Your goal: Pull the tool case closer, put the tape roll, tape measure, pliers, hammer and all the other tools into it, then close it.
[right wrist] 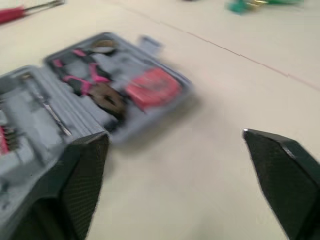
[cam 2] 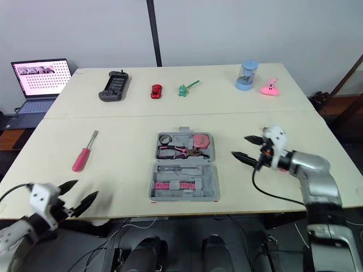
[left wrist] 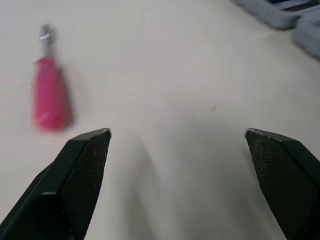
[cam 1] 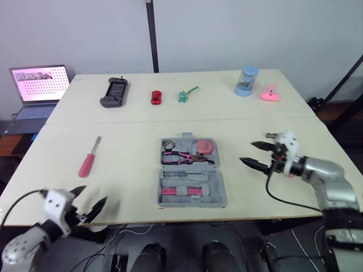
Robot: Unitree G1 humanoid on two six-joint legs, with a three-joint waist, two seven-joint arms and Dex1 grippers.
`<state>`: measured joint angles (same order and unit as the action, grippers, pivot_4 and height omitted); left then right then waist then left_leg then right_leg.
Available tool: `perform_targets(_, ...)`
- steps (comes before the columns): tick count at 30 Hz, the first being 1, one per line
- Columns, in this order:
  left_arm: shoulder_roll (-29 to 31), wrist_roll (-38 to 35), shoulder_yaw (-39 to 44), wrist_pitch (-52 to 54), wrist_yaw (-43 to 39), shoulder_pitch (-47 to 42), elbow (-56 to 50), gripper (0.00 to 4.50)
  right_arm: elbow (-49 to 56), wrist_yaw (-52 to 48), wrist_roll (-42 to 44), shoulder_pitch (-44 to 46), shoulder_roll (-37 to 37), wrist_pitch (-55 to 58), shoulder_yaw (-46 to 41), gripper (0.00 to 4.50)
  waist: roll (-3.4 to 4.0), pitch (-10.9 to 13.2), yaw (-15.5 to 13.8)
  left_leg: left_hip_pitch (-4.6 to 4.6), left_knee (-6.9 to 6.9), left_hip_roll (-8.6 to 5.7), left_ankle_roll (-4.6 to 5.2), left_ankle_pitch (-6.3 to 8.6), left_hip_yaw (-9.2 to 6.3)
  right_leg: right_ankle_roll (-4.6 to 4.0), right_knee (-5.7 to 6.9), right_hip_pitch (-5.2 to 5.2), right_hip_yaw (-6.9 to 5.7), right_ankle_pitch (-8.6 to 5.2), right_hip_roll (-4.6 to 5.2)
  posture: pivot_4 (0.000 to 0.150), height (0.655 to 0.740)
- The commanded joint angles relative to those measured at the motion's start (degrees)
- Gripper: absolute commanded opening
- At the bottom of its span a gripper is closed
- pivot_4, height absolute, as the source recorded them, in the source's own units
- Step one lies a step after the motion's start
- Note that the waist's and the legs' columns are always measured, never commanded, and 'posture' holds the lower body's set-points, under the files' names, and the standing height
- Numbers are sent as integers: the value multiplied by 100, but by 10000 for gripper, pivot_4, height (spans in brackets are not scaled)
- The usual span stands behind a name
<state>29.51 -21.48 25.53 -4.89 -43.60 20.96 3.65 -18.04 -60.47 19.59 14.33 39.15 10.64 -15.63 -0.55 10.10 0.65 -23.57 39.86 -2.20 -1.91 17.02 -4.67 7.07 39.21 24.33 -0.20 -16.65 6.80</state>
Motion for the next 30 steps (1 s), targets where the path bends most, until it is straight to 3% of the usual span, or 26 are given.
perform_targets(1,-6,-224,566,-446,51,67,324,45000,429,313,296,-535,76,-200,-691,44575,0,0,-7,0,1,-1,1,0,1,0,-1,-1,1,0,2,1500,6753)
perform_targets(7,38,-444,981,-571,71,-86,984,45000,198,810,358,-1726,-37,-683,-1530,44575,0,-4,-89,1,12,-5,4,2,1,-18,-4,-12,1,-10,5,1500,6753)
perform_targets(14,161,-353,847,-617,-181,-219,1159,45000,573,920,440,-1937,-118,-622,-1375,44575,4,-7,-5,4,12,0,6,4,5,-19,-3,-12,3,-10,1,1500,6753)
perform_targets(22,509,-326,277,-218,-597,-850,826,45000,1692,1308,670,-2199,-322,-173,-1318,44575,4,-8,-41,4,12,-4,6,4,0,-3,-3,-14,3,-2,3,1500,6753)
perform_targets(30,1254,-623,-1161,1430,-1667,-2450,-364,45000,3463,2460,910,-3061,-927,682,-1477,44575,7,-10,-130,4,15,-6,4,2,-1,-1,0,-16,3,0,1,1500,6753)
